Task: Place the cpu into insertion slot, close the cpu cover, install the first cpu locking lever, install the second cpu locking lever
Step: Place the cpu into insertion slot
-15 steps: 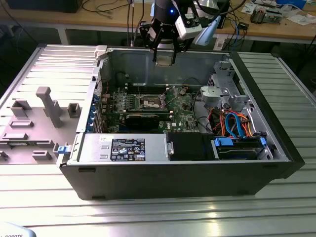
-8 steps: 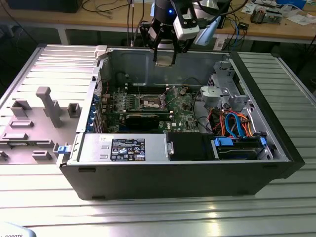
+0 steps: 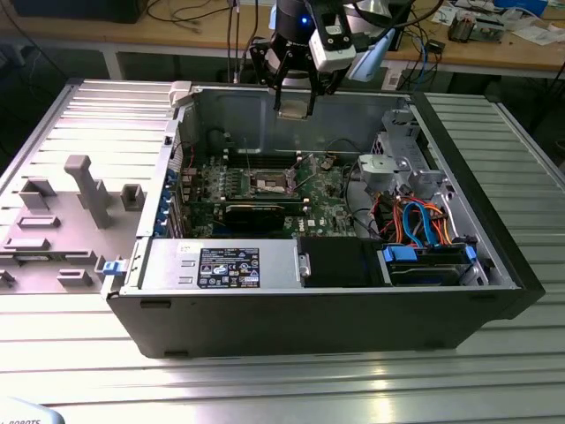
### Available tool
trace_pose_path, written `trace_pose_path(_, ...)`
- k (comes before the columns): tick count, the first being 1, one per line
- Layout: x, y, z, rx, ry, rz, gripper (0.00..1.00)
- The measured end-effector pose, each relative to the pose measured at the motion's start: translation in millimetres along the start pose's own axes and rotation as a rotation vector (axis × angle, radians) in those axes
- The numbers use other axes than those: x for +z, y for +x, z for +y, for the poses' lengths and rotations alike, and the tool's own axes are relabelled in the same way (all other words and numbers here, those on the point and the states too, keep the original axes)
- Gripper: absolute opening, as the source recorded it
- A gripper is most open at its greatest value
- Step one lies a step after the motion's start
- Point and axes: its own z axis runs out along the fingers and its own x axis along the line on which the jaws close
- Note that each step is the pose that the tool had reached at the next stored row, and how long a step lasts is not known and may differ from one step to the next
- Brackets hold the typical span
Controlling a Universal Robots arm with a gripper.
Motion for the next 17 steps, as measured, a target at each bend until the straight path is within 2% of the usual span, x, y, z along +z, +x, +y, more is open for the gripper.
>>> trace_pose_path(2,0.0,0.0,0.0,0.005,-0.0001,-0.0005,0.54)
trace_pose_path(9,0.1,0.0,0.0,0.102,-0.0019,-0.009,0.54)
trace_pose_path(17,0.1,0.0,0.0,0.103,-0.0019,-0.0092,0.54)
